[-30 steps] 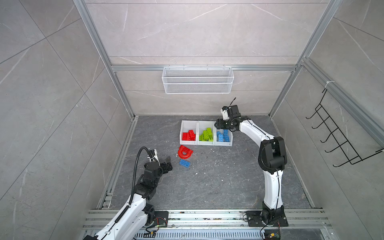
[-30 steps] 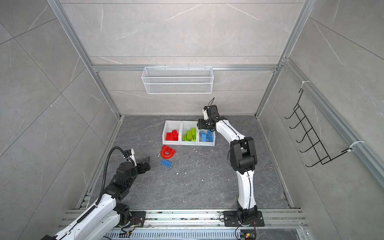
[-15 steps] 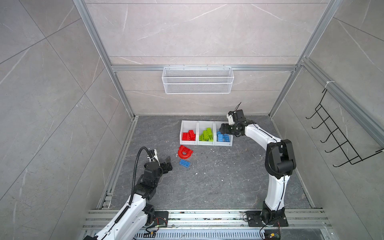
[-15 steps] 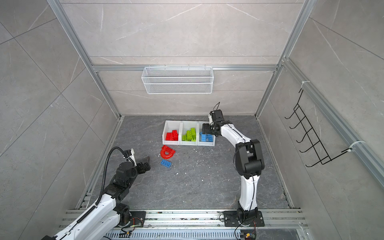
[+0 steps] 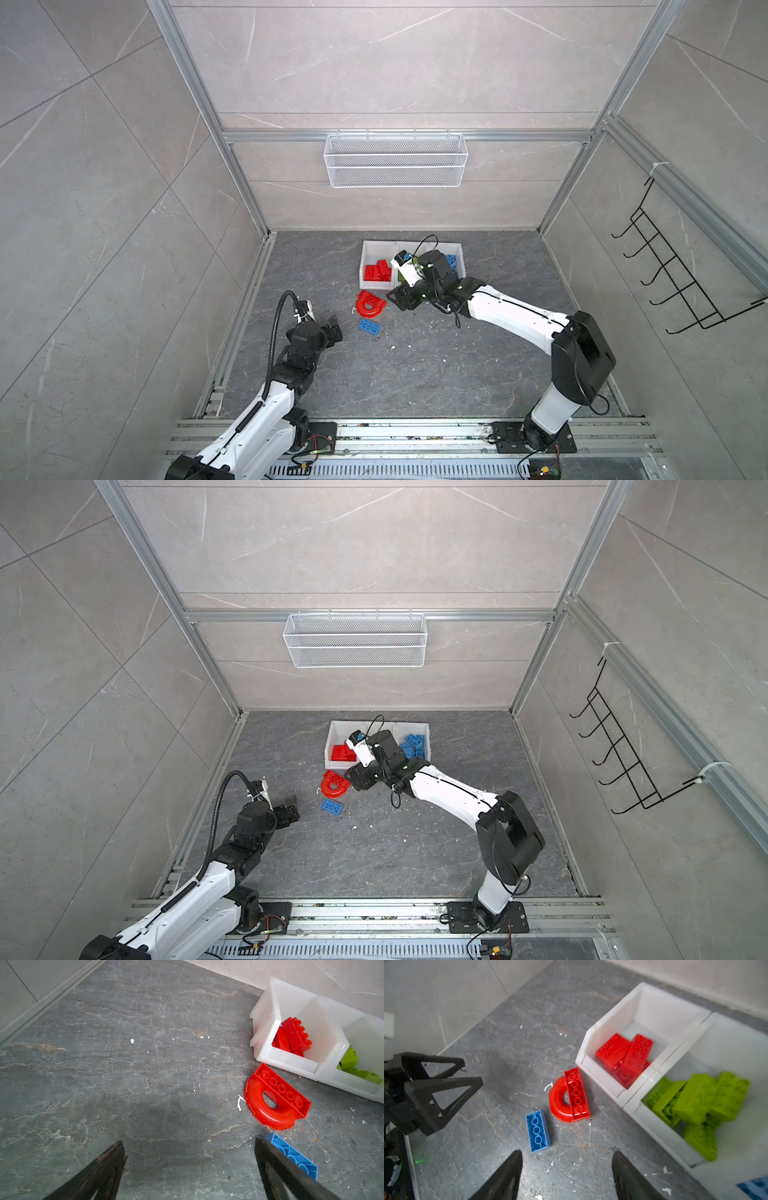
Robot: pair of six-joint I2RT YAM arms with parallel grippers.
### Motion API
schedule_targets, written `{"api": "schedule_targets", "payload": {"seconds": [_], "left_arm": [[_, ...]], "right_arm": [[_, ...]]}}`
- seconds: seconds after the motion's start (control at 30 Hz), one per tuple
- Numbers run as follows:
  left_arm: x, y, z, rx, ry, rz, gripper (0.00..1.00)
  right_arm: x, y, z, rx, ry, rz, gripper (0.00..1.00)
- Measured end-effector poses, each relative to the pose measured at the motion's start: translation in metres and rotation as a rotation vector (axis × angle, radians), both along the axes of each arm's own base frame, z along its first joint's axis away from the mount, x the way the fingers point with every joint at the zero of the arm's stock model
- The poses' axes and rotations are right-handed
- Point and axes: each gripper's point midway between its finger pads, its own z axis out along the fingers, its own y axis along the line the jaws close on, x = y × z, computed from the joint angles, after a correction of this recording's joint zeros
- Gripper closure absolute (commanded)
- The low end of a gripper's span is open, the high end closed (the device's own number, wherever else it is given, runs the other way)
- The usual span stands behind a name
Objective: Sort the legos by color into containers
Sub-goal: 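Release the blue brick and return the right gripper to the pile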
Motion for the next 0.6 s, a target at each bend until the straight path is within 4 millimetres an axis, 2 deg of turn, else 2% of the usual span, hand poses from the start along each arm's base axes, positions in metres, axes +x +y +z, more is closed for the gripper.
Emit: {"api": "schedule_targets", "payload": {"seconds": [0.3, 0.47, 0.6], "left_arm": [[0.001, -0.003, -0.005, -0.002, 0.020, -0.012, 0.00], [0.002, -0.004, -0.007, -0.002, 0.029, -0.016, 0.00], [0.003, -0.005, -0.005, -0.006, 0.021, -0.019, 0.00]], "right_arm": [[-0.041, 0.038, -0.081, -0.130, 0.117, 0.112, 0.31], [-0.054, 0.055, -0.113, -0.197, 0.133, 0.149, 0.30], [-0.057, 0.062, -0.128, -0.228, 0.138, 0.155, 0.30]]}}
